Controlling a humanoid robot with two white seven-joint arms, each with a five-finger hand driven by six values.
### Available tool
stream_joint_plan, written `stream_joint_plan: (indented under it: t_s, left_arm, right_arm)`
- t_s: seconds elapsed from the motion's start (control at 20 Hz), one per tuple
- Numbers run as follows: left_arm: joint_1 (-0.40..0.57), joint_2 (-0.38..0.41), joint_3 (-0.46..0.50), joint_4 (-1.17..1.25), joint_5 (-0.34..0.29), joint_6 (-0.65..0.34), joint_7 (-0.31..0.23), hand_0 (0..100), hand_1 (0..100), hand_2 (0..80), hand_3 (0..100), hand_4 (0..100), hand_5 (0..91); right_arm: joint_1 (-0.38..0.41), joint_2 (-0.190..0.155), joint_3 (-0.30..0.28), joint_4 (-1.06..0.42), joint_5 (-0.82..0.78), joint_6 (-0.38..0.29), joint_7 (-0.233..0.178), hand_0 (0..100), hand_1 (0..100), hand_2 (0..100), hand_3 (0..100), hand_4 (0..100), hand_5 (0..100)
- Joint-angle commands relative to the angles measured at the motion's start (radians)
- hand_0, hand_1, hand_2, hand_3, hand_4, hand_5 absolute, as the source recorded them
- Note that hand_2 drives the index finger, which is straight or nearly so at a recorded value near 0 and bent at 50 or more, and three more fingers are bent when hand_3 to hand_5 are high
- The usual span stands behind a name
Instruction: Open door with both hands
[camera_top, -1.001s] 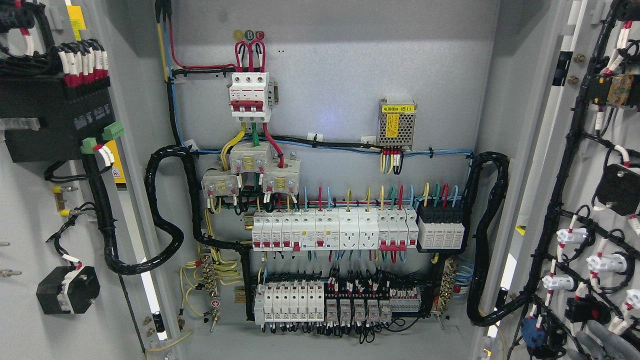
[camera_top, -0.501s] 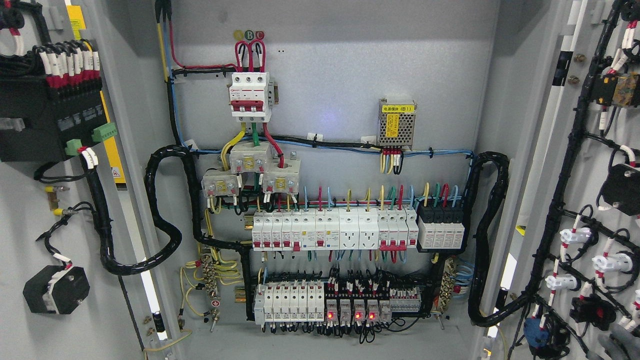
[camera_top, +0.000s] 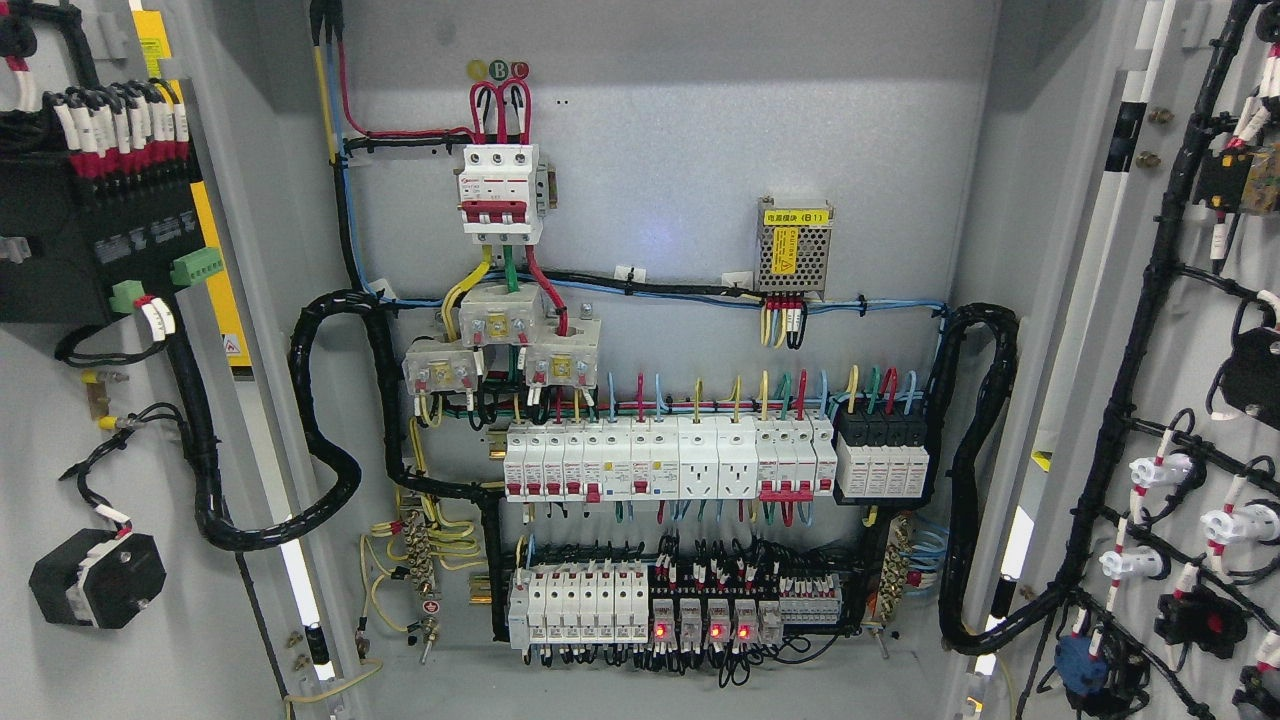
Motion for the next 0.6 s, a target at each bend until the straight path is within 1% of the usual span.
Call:
stream_joint_plan:
  t_s: [0.0, 0.25, 0.45, 0.55]
  left_arm:
    - [0.0, 0.014, 0.088, 0.057, 0.046, 0.005, -0.004, 0, 0, 0.0, 0, 0, 0.0]
    - [0.0, 0.014, 0.133, 0.085, 0.08, 0.021, -0.008, 0, 0, 0.0, 0, 0, 0.0]
    - [-0.013, 0.018, 0.134, 0.12, 0.08, 0.034, -0.01, 0, 0, 0.0, 0, 0, 0.0]
    - [-0.035, 0.035, 0.134, 0.14, 0.082, 0.035, -0.01, 0, 0, 0.0, 0, 0, 0.0]
  right_arm:
    - [0.014, 0.027, -0.067, 0.002, 0.0, -0.001, 0.002, 21, 8, 0, 0, 0, 0]
    - [0.022, 0.027, -0.078, 0.002, -0.004, -0.001, 0.002, 21, 8, 0, 0, 0, 0]
    - [0.022, 0.027, -0.08, 0.003, -0.007, -0.001, 0.002, 21, 8, 0, 0, 0, 0]
    - [0.022, 0.026, -0.08, 0.003, -0.006, -0.001, 0.002, 21, 8, 0, 0, 0, 0]
